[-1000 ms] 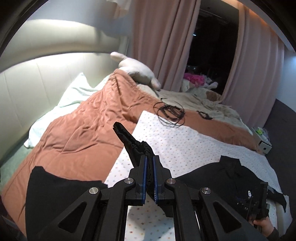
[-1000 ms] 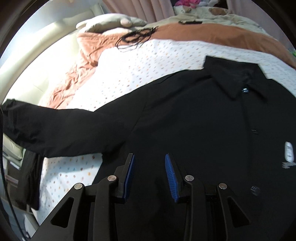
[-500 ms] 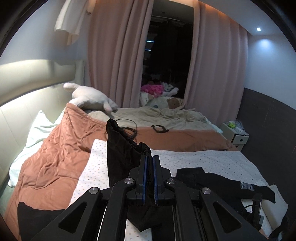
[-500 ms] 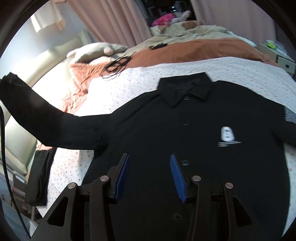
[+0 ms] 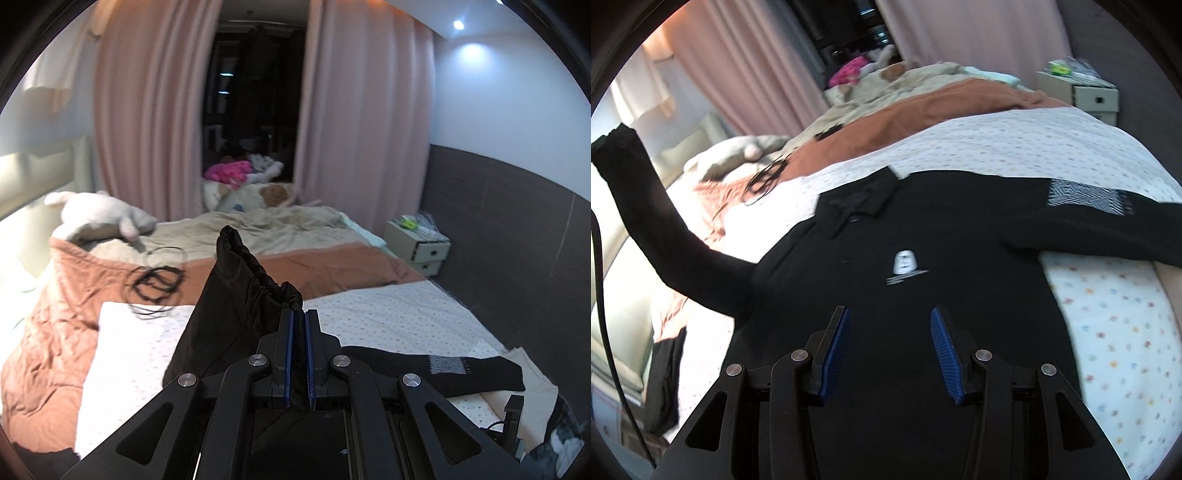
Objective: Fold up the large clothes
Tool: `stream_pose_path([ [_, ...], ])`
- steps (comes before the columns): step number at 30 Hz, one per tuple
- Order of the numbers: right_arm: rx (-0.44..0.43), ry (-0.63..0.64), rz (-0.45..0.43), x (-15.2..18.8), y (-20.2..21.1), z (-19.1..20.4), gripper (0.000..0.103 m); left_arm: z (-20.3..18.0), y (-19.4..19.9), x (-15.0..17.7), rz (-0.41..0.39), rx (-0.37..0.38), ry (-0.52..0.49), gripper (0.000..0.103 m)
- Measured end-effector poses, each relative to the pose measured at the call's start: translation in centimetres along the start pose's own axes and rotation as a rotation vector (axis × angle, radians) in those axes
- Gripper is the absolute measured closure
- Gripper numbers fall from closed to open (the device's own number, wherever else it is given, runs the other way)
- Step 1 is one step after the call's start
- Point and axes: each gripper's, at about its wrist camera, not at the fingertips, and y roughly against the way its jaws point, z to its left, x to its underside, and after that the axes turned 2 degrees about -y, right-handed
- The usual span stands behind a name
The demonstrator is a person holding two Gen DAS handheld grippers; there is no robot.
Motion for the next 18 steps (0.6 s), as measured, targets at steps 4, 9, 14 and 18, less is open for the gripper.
stream_pose_path([
  [4,0.026,-0.043,-0.020,0.0,1.0,-3.4,0.057,-4.0,-3.8,-0.2,0.035,0.049,-0.037,0.097],
  [9,0.052,-0.091,-0.036,0.5,2.1,-7.4,0.057,-8.4,-9.4,0.9,0.094,0.097,-0.073,0.097],
  [14,0.088,-0.142,-0.042,1.4,2.7,-11.0,0.057,-12.5,-15.0,3.9,0.188,0.144,-0.086,0.097],
  [18,0.112,-0.179,-0.042,2.2,3.2,-13.6,0.057,-15.6,-19.2,6.6,0.313,0.197,-0.105,0.093],
])
